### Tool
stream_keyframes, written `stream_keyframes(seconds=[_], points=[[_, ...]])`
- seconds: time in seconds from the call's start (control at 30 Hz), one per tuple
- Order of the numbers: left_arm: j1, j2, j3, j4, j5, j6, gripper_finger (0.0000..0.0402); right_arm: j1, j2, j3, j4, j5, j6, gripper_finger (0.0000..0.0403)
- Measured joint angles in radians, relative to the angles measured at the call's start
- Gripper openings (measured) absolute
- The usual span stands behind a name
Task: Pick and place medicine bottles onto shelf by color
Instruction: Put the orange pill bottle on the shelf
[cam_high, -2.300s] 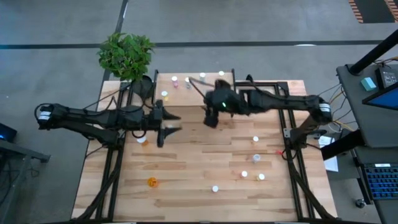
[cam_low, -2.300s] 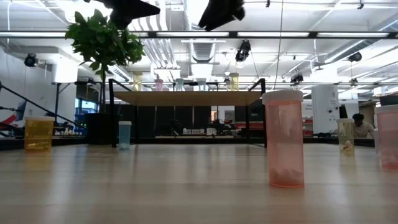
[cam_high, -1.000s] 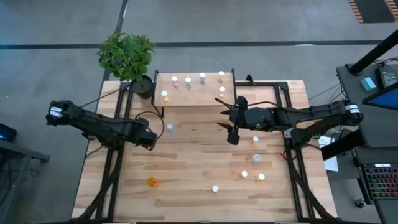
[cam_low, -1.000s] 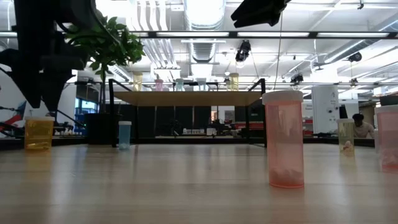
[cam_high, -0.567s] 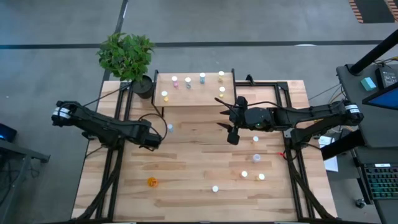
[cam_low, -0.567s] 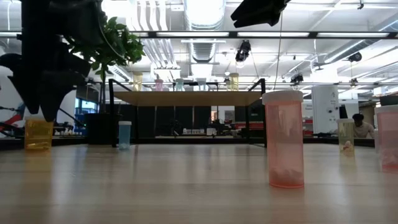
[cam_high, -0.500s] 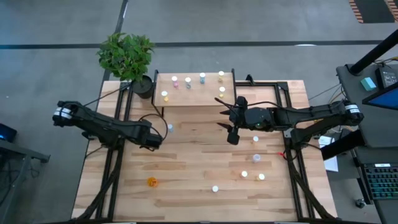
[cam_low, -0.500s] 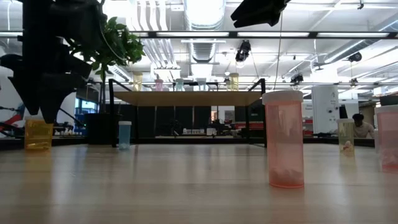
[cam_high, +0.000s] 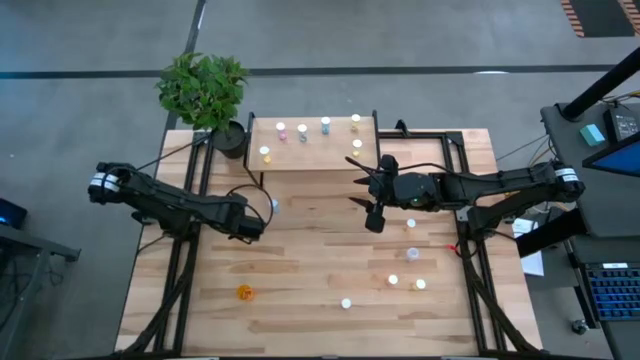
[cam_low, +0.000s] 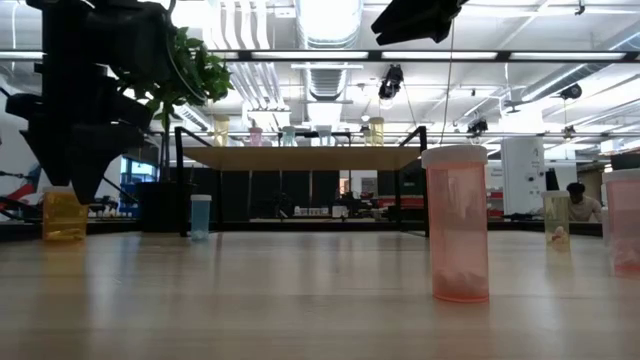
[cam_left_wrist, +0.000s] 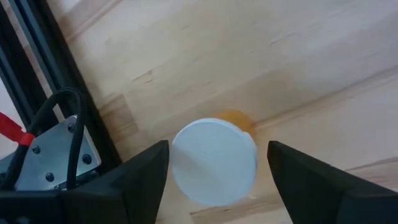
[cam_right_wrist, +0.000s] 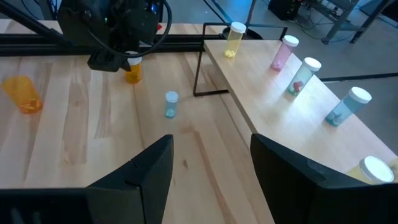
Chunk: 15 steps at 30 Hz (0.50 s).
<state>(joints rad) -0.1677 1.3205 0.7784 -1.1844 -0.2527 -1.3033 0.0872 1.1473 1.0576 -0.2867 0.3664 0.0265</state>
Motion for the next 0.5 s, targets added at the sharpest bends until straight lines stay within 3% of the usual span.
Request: stream_keyframes(seconds=[0.5], points=[[0.0, 0.04, 0.0, 0.078, 0.009, 0.056, 0.0246, 0.0, 0.0, 0.0, -0.001, 0.0, 0.0, 0.0206]])
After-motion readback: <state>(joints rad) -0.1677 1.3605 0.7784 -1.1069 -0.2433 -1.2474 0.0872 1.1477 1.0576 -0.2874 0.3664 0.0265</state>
